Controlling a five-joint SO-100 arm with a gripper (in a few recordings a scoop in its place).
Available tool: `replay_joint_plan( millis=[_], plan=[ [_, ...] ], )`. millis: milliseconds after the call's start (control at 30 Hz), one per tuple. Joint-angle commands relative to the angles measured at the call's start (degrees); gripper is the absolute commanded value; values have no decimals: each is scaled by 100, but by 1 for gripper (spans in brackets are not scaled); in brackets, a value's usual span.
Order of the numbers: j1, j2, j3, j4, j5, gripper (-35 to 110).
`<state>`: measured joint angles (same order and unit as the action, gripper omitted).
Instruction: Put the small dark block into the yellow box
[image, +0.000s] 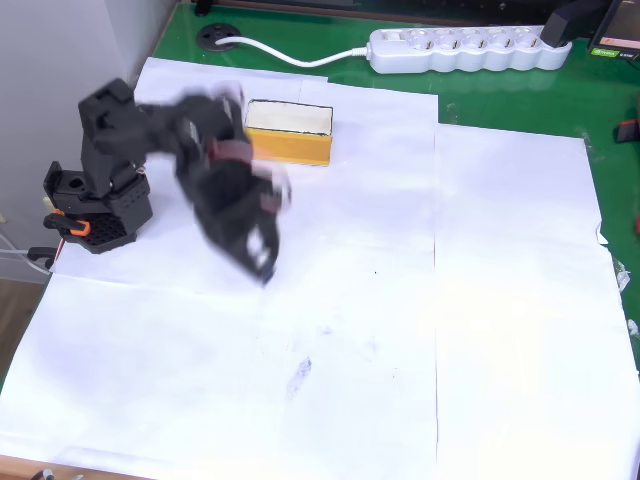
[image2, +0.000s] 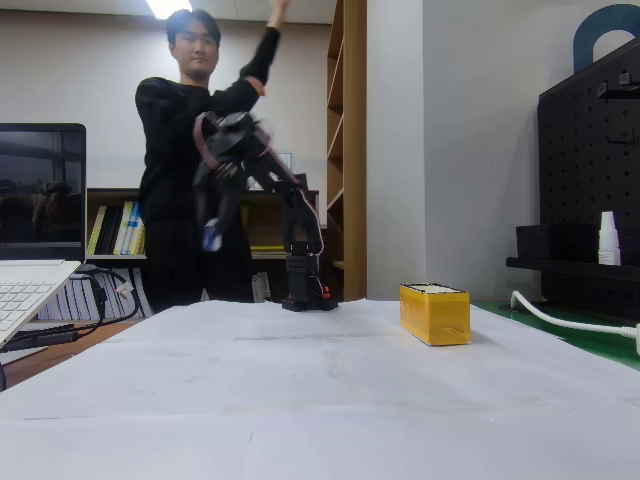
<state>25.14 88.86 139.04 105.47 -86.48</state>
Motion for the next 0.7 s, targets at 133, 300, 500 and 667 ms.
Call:
replay_joint_plan(
  millis=[133,300,500,667],
  plan=[
    [-2470,-1969,-1274,-88,1134,0],
    [-4140,-2760,-2707,-896,1389,0],
    [-5186,-2716,-4096,-2312,1635,0],
    [-5247,-2074,-5027,-3568,1362,0]
  ],
)
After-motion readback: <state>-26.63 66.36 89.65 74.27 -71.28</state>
